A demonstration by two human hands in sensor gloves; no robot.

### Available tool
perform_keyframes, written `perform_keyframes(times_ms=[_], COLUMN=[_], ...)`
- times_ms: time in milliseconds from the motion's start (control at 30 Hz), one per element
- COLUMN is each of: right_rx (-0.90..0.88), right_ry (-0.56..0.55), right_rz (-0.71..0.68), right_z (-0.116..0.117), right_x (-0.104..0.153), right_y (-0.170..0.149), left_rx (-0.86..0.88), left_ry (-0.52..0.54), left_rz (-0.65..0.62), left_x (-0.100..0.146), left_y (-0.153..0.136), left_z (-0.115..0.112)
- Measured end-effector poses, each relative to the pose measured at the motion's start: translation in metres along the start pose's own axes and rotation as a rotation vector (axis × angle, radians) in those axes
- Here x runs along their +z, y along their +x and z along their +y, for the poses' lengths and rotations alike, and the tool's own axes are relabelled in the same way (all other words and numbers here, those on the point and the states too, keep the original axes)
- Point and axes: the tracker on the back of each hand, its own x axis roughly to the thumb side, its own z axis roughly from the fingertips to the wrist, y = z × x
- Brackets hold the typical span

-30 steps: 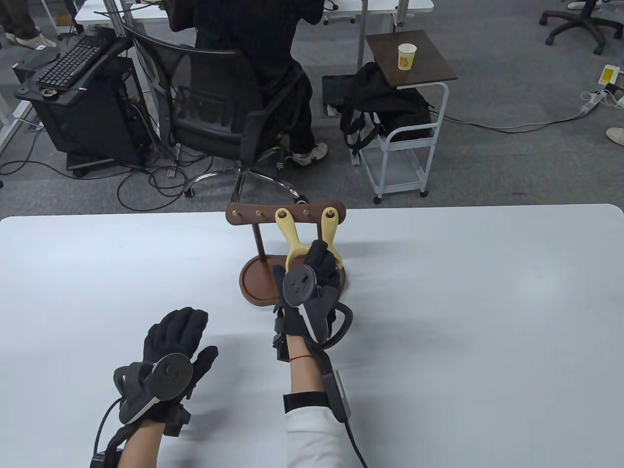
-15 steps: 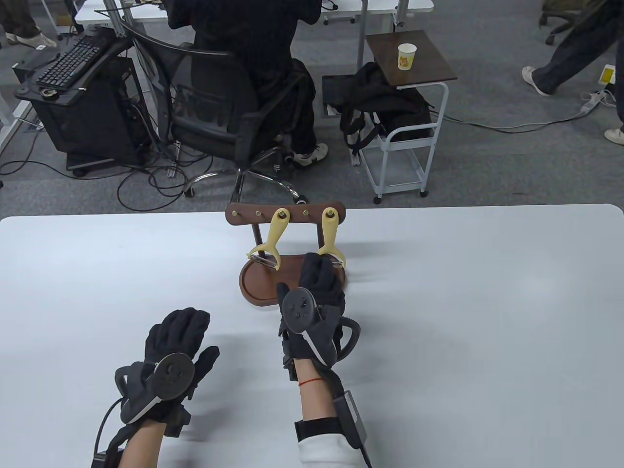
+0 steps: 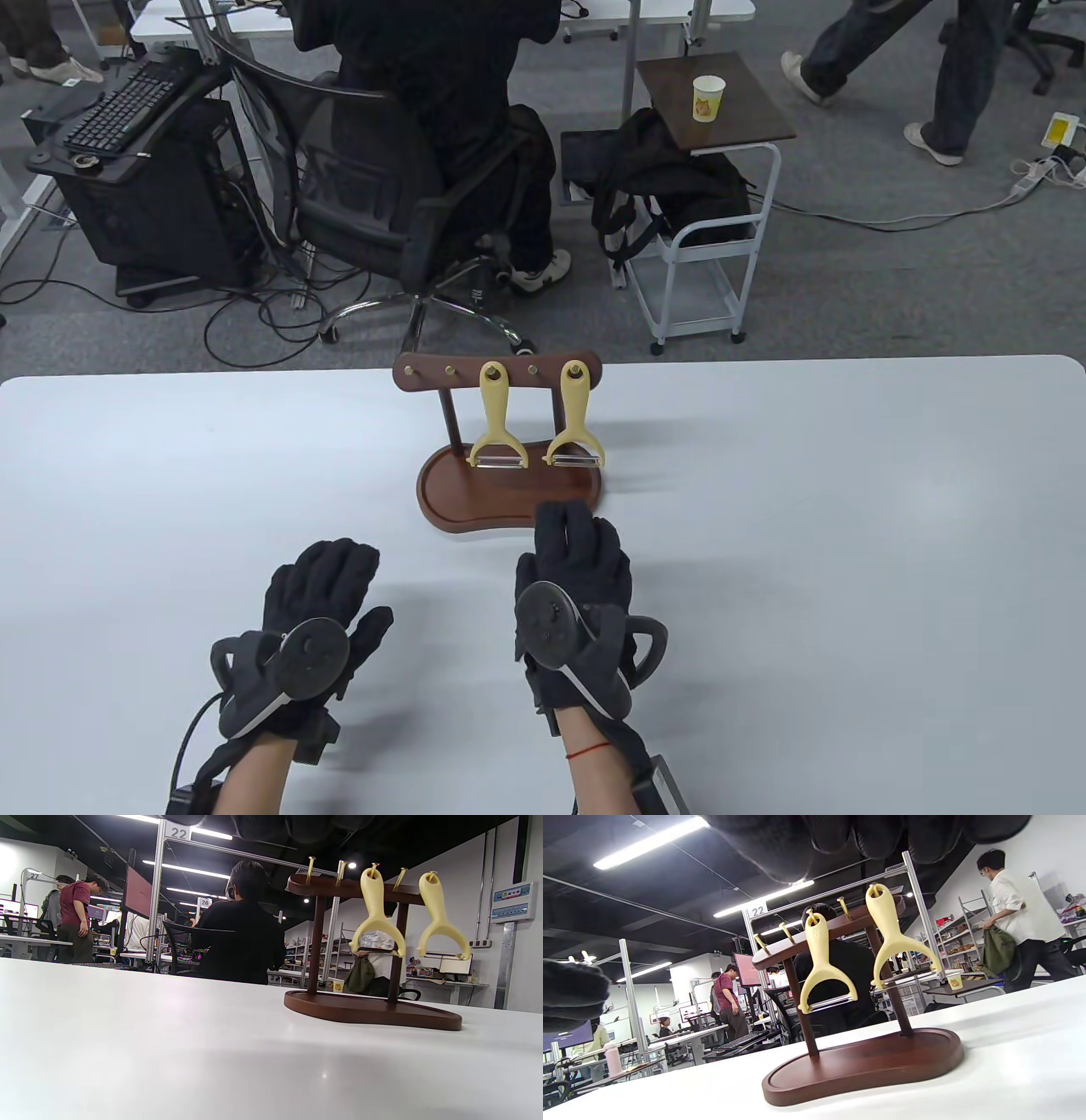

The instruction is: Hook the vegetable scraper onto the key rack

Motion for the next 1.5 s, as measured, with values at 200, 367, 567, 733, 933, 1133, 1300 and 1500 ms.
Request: perform_keyframes(times_ms=[200, 367, 567, 733, 933, 1133, 1300, 1500], right_rx=[-0.021, -0.005, -0.024, -0.040, -0.031, -0.021, -0.021, -0.023], right_ry=[0.007, 0.027, 0.052, 0.052, 0.079, 0.091, 0.094, 0.107], right_rz=[-0.033, -0.063, -0.055, -0.058, -0.079, -0.095, -0.098, -0.094], right_z=[0.001, 0.007, 0.011, 0.011, 0.016, 0.020, 0.020, 0.020], right_x=[0.018, 0.029, 0.037, 0.038, 0.040, 0.042, 0.042, 0.042], right_y=[-0.012, -0.020, -0.030, -0.032, -0.029, -0.025, -0.025, -0.025], left_rx=[-0.004, 0.001, 0.008, -0.010, -0.018, -0.027, -0.034, -0.033], left_ry=[-0.012, -0.014, -0.006, -0.010, -0.018, -0.030, -0.039, -0.042], left_rz=[-0.006, -0.011, -0.017, -0.024, -0.022, -0.024, -0.029, -0.030], left_x=[0.000, 0.000, -0.001, 0.000, 0.000, 0.000, 0.000, -0.001], left_y=[0.002, 0.002, 0.003, 0.004, 0.004, 0.004, 0.006, 0.006], left_z=[-0.003, -0.004, -0.005, -0.006, -0.008, -0.010, -0.012, -0.012])
